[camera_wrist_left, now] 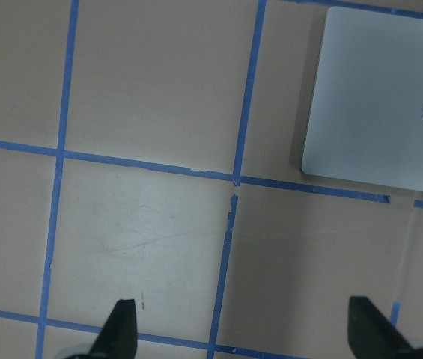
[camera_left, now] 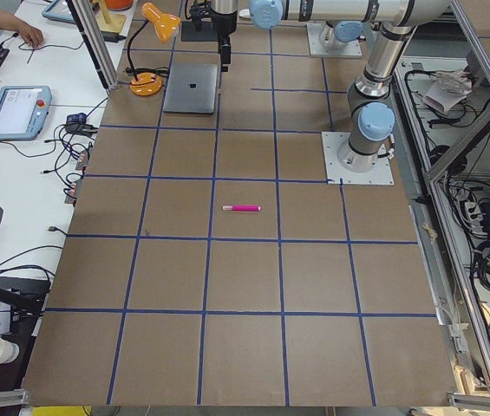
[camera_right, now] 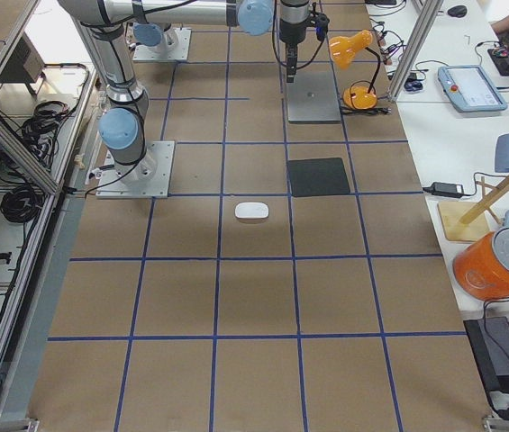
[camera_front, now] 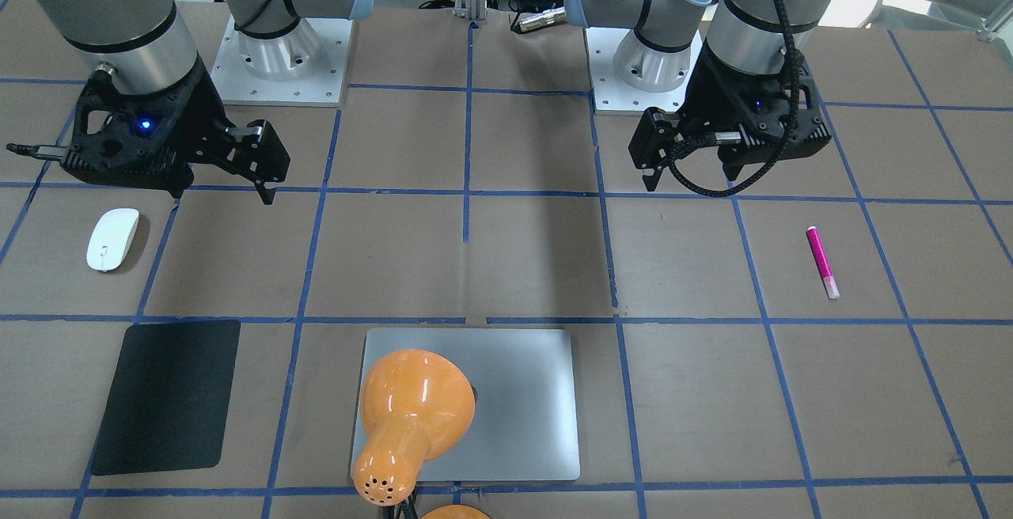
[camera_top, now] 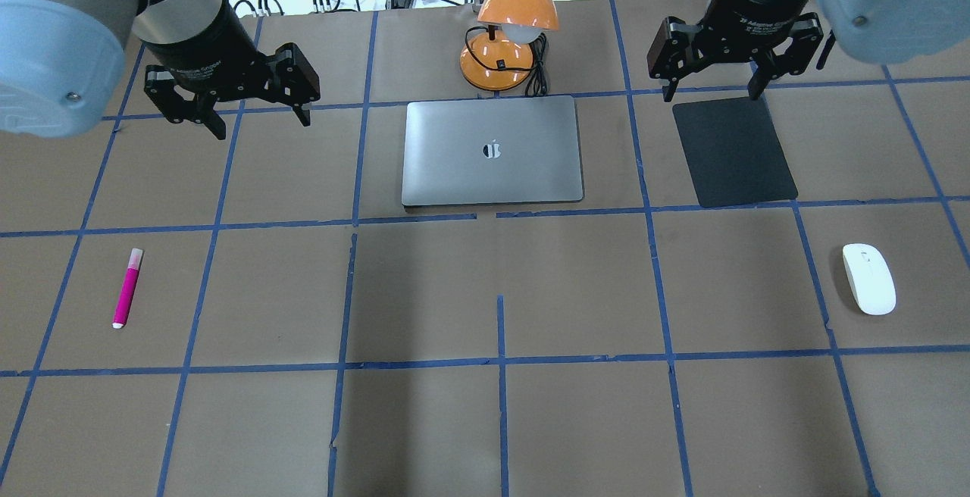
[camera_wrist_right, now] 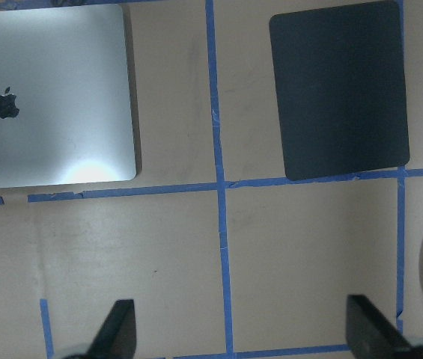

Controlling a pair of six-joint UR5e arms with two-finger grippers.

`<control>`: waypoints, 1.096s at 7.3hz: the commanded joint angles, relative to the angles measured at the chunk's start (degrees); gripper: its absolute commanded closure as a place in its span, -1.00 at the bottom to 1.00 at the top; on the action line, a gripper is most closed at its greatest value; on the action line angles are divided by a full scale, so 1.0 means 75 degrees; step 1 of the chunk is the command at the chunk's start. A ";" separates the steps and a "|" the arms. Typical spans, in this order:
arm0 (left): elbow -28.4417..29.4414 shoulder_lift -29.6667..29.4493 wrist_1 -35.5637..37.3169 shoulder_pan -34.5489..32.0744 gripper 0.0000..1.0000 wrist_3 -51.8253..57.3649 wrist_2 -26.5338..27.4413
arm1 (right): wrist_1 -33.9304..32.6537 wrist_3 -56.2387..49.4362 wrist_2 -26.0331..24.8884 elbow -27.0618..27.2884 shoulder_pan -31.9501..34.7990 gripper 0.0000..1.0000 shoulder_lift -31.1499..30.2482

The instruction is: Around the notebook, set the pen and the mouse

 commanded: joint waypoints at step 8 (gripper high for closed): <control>0.0019 -0.0011 0.0012 0.0000 -1.00 0.0000 -0.0001 | -0.0090 -0.0470 -0.0029 0.0555 0.0028 -1.00 -0.0216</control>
